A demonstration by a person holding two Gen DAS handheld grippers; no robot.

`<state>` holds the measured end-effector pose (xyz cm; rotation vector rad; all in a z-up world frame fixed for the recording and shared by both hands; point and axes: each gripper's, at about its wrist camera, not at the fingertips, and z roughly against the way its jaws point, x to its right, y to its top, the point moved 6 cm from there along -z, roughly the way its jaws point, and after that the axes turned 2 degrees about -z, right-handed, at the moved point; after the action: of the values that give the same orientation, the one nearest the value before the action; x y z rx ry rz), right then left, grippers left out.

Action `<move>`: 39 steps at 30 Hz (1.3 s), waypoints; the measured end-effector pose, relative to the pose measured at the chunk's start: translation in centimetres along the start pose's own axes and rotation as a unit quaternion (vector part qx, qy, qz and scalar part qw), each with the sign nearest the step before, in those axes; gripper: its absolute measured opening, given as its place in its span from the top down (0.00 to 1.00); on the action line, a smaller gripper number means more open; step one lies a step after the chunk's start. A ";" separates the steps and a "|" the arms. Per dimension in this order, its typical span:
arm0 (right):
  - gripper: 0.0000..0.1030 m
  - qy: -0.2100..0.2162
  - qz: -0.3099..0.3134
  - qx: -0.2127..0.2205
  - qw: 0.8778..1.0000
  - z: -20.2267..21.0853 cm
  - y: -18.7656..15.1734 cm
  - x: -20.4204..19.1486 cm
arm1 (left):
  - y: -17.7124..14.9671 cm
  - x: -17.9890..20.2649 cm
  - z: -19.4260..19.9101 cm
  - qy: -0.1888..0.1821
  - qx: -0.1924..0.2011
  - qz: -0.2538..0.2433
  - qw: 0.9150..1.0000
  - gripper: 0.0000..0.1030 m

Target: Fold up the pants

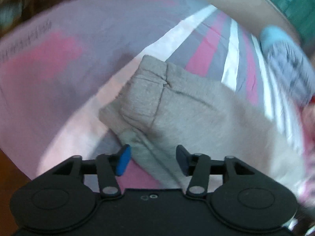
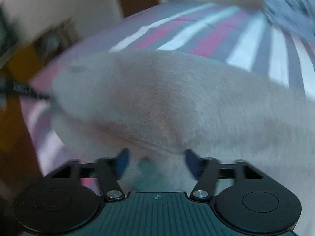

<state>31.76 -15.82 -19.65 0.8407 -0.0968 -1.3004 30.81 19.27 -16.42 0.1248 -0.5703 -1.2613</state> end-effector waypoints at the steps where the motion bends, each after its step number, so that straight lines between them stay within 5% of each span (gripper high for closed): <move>1: 0.34 0.004 -0.030 -0.001 1.000 0.1 0.1 0.4 | 0.1 -0.1 -0.4 -0.013 -0.010 0.018 1.000 0.58; 5: 0.34 0.028 -0.178 0.000 0.984 -0.1 -0.4 3.1 | 0.1 0.2 -3.2 -0.024 -0.027 0.054 0.998 0.61; 10: 0.50 0.035 -0.258 0.022 0.965 -0.8 -0.3 4.1 | 1.3 0.4 -4.6 -0.017 0.003 0.075 0.997 0.66; 16: 0.58 0.029 -0.367 0.066 0.927 -1.9 0.8 6.0 | 1.8 0.3 -4.0 0.002 0.045 0.075 0.996 0.90; 18: 0.68 0.032 -0.407 0.089 0.908 -2.5 1.1 6.8 | 2.0 0.4 -3.3 -0.002 0.058 0.063 0.996 0.92; 19: 0.85 0.034 -0.426 0.096 0.899 -2.9 1.2 7.1 | 2.0 0.3 -2.9 -0.002 0.060 0.058 0.997 0.92; 20: 0.89 0.038 -0.437 0.098 0.893 -3.2 1.1 7.0 | 2.2 0.3 -3.0 -0.003 0.059 0.054 0.997 0.92; 32: 0.94 0.077 -0.347 0.137 0.924 3.2 1.3 1.5 | 0.6 -1.5 1.2 -0.003 0.083 0.004 0.997 0.97; 39: 0.94 0.042 -0.354 0.075 0.931 -2.0 -2.8 0.8 | -0.6 -2.2 -2.9 0.046 0.049 -0.027 0.997 0.83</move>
<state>30.72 -15.62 -23.03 1.1157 0.1980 -1.9452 31.22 20.46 -19.89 0.2804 -0.5518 -1.2725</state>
